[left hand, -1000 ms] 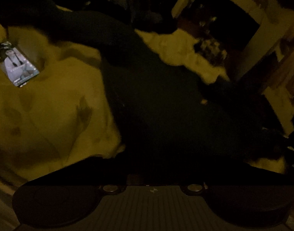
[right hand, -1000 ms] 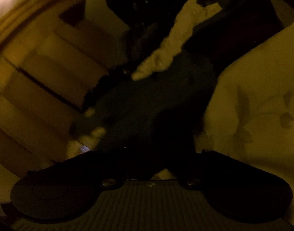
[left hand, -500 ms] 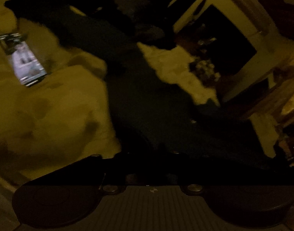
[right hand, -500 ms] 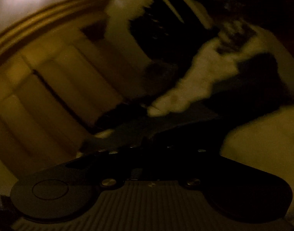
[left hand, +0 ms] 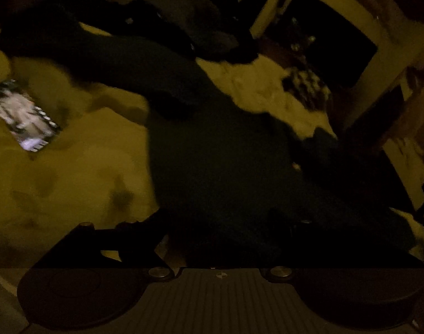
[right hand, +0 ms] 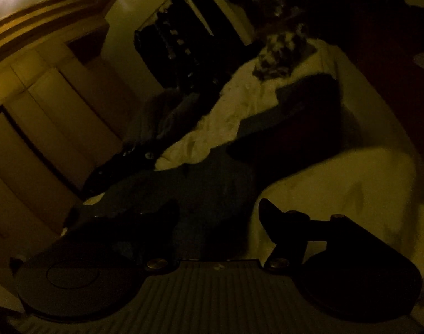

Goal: Fold large clothes

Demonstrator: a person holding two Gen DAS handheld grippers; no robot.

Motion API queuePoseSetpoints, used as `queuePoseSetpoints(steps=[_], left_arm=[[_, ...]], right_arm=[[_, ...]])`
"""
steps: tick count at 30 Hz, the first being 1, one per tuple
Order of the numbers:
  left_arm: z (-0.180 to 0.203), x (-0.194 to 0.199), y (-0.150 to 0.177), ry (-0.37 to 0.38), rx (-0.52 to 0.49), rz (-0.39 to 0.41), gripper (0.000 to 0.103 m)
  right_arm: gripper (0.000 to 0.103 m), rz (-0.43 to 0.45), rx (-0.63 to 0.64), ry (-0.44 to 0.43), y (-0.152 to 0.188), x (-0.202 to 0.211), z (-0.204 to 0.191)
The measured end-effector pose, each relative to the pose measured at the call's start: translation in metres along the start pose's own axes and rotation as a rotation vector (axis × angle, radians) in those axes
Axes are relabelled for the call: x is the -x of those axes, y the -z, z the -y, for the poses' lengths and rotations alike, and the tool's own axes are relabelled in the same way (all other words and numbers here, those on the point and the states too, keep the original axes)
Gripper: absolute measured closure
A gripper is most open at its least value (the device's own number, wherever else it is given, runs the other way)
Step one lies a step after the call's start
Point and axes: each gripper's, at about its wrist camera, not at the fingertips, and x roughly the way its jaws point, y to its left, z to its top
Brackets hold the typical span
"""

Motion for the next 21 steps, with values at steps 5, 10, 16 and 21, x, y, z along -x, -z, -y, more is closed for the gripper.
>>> queuePoseSetpoints(steps=[5, 10, 16, 21], left_arm=[[0.018, -0.024, -0.004, -0.028, -0.051, -0.043, 0.000], [0.037, -0.040, -0.023, -0.017, -0.098, -0.057, 0.000], [0.087, -0.074, -0.062, -0.051, -0.225, 0.021, 0.000], [0.129, -0.130, -0.071, -0.085, -0.353, -0.048, 0.000]], right_arm=[[0.034, -0.065, 0.111, 0.081, -0.005, -0.045, -0.005], [0.026, -0.047, 0.295, 0.168, -0.029, -0.078, -0.017], [0.025, -0.027, 0.436, 0.289, -0.086, -0.147, -0.014], [0.028, -0.050, 0.462, 0.450, -0.121, -0.227, 0.017]])
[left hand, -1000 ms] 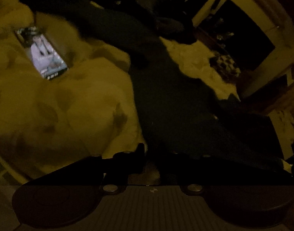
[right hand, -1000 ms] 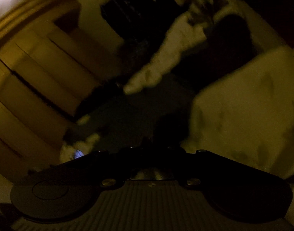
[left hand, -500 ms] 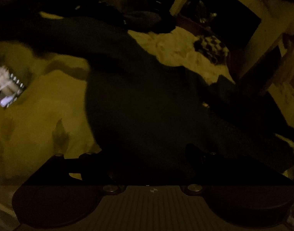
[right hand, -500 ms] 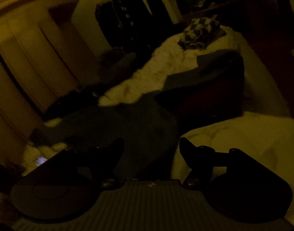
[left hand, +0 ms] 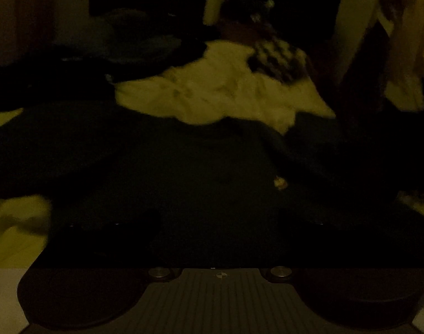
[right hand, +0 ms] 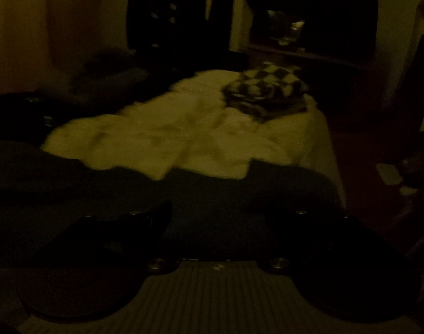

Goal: Fold large clothes

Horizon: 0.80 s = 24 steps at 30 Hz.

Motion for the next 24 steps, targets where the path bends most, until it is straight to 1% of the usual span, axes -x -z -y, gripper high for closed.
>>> queuePoseSetpoints(steps=[2, 4, 7, 8, 9, 10, 11, 12, 13, 14, 16, 19, 20, 22, 24], left_arm=[[0.010, -0.019, 0.000, -0.002, -0.012, -0.042, 0.000], [0.014, -0.036, 0.003, 0.022, 0.006, -0.079, 0.000], [0.015, -0.055, 0.013, 0.030, 0.042, -0.135, 0.000], [0.015, -0.061, 0.017, 0.023, 0.049, -0.152, 0.000], [0.014, -0.066, 0.021, 0.015, 0.056, -0.163, 0.000], [0.014, -0.069, 0.025, 0.010, 0.064, -0.170, 0.000], [0.014, -0.071, 0.029, 0.011, 0.071, -0.173, 0.000], [0.013, -0.073, 0.031, 0.013, 0.077, -0.173, 0.000], [0.012, -0.072, 0.032, 0.011, 0.081, -0.173, 0.000], [0.012, -0.073, 0.032, 0.008, 0.081, -0.173, 0.000], [0.015, -0.074, 0.031, -0.004, 0.075, -0.176, 0.000], [0.023, -0.075, 0.028, -0.032, 0.055, -0.177, 0.000], [0.026, -0.075, 0.028, -0.041, 0.046, -0.177, 0.000], [0.030, -0.074, 0.027, -0.060, 0.031, -0.172, 0.000], [0.034, -0.072, 0.028, -0.073, 0.022, -0.166, 0.000]], right_arm=[[0.031, -0.040, -0.020, 0.036, -0.003, -0.031, 0.008], [0.031, -0.086, -0.013, 0.066, 0.000, -0.055, 0.015], [0.032, -0.116, 0.035, 0.115, 0.013, -0.083, 0.021], [0.036, -0.117, 0.043, 0.126, 0.018, -0.088, 0.024], [0.050, -0.109, 0.034, 0.138, 0.022, -0.090, 0.029], [0.061, -0.097, 0.012, 0.157, 0.026, -0.090, 0.036], [0.083, -0.081, -0.023, 0.170, 0.030, -0.089, 0.045], [0.093, -0.053, -0.071, 0.164, 0.033, -0.085, 0.056], [0.093, -0.030, -0.118, 0.143, 0.034, -0.081, 0.066], [0.094, 0.004, -0.191, 0.108, 0.038, -0.073, 0.079], [0.094, 0.085, -0.292, 0.081, 0.042, -0.053, 0.100], [0.094, 0.281, -0.428, 0.028, 0.043, -0.009, 0.133], [0.094, 0.343, -0.489, 0.029, 0.044, 0.007, 0.147], [0.094, 0.438, -0.613, 0.052, 0.051, 0.033, 0.177], [0.094, 0.489, -0.693, 0.087, 0.063, 0.048, 0.200]])
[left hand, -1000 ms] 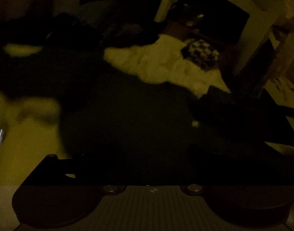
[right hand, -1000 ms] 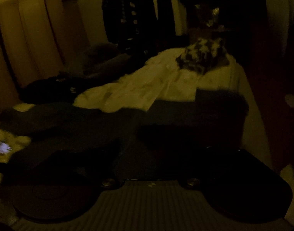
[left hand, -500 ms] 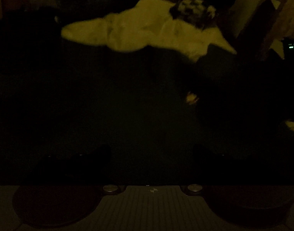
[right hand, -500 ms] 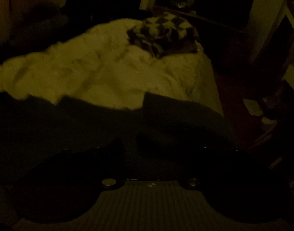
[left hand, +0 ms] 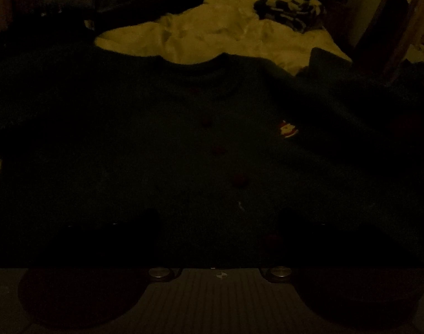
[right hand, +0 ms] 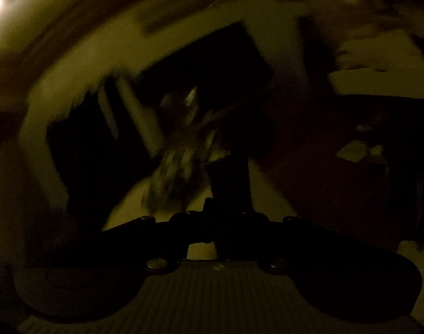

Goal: Fold large clothes

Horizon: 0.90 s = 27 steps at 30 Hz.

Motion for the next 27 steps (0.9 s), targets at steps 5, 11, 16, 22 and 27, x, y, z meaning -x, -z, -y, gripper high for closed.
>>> queuePoseSetpoints(steps=[5, 11, 16, 22, 27], left_arm=[[0.000, -0.002, 0.006, -0.006, 0.013, 0.007, 0.000], [-0.007, -0.012, 0.012, 0.016, 0.054, 0.002, 0.000], [-0.005, -0.014, 0.021, 0.013, 0.047, 0.039, 0.000], [-0.007, -0.014, 0.026, 0.020, 0.050, 0.061, 0.000], [-0.013, -0.003, 0.031, 0.041, 0.070, 0.088, 0.000]], right_arm=[[0.095, 0.059, -0.159, 0.132, -0.004, 0.010, 0.059], [0.095, 0.039, -0.205, 0.130, 0.002, 0.003, 0.069], [0.095, 0.016, -0.218, 0.073, -0.003, 0.003, 0.057], [0.094, -0.137, -0.266, -0.250, -0.014, -0.011, -0.026], [0.094, -0.303, -0.214, -0.551, -0.013, -0.016, -0.148]])
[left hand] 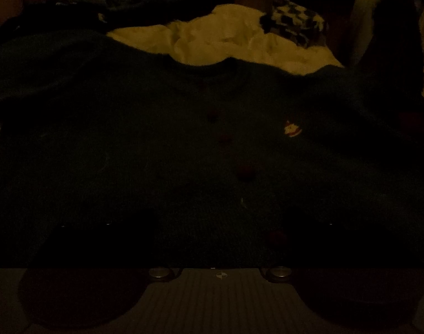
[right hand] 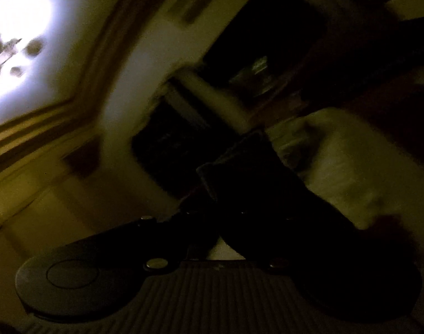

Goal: Fold large clothes

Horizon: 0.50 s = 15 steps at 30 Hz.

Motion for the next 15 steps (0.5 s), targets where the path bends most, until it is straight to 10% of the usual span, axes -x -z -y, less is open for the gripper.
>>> queuePoseSetpoints(steps=[6, 15], left_arm=[[-0.011, 0.034, 0.006, -0.010, 0.027, 0.036, 0.000], [-0.032, 0.050, 0.016, -0.045, 0.042, 0.065, 0.000]], right_arm=[[0.094, -0.303, 0.064, -0.266, 0.065, -0.091, -0.114], [0.094, -0.567, 0.162, -0.145, 0.228, -0.190, -0.148]])
